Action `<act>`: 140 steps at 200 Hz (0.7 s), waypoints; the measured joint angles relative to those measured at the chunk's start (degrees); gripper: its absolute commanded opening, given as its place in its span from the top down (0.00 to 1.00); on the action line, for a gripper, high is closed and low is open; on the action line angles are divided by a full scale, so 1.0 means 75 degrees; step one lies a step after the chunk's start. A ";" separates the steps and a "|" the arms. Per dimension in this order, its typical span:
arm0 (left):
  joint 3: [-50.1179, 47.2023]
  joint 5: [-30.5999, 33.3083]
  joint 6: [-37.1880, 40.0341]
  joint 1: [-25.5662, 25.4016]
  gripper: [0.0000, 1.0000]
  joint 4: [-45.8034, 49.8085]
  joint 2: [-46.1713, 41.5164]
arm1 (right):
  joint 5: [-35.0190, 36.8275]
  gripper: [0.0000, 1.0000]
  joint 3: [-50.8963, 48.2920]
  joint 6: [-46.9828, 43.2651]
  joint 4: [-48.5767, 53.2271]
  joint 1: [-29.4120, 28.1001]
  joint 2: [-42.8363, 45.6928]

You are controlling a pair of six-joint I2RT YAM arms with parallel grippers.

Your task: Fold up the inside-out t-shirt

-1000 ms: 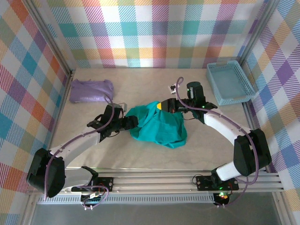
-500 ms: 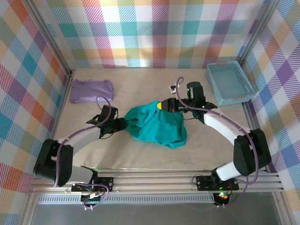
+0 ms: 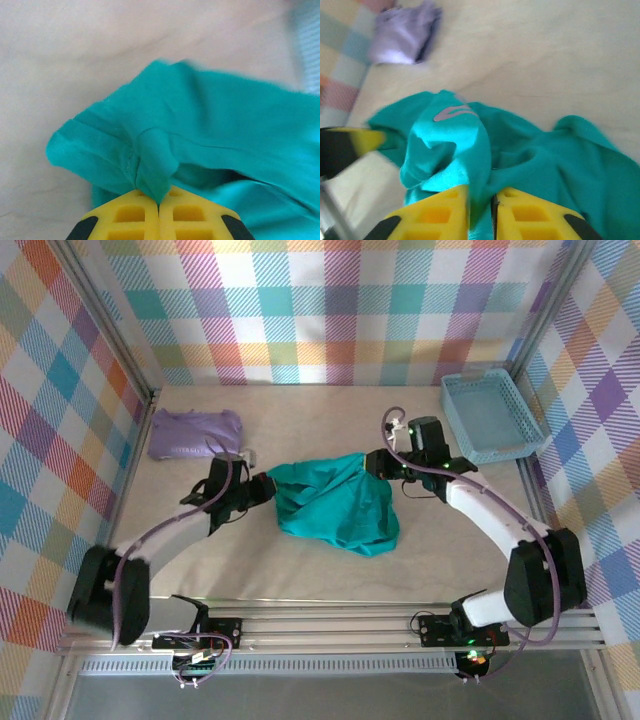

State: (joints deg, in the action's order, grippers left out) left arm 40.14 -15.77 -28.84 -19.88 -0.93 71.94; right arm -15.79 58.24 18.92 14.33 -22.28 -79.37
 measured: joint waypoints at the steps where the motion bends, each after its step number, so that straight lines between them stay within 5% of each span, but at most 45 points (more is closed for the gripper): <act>1: 0.0012 -0.0032 0.0012 -0.0015 1.00 -0.0006 -0.0087 | 0.0050 0.68 0.0006 0.0000 0.0020 -0.0006 0.0006; 30: 0.0379 -0.0507 0.0172 -0.0271 1.00 -0.0117 -0.0860 | 0.1489 0.47 0.0093 -0.1037 0.0356 -0.0708 0.0259; 64: 0.0431 -0.0685 0.0230 -0.0335 1.00 0.0085 -0.0863 | 0.1888 0.32 -0.0434 -0.2232 -0.0219 -0.2113 0.0842; 117: 0.0431 -0.0723 0.0347 -0.0379 1.00 0.0254 -0.0866 | 0.1830 0.37 -0.0140 -0.2935 -0.0816 -0.2576 -0.0758; 140: 0.0431 -0.0723 0.0385 -0.0385 1.00 0.0344 -0.0889 | 0.2037 0.62 0.0152 -0.3002 -0.0927 -0.2518 -0.1641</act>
State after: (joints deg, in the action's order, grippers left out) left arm 43.38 -21.19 -25.96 -22.76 1.65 65.28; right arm -0.51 59.37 -3.60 7.38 -41.17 -91.68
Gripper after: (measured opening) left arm 0.049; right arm 0.499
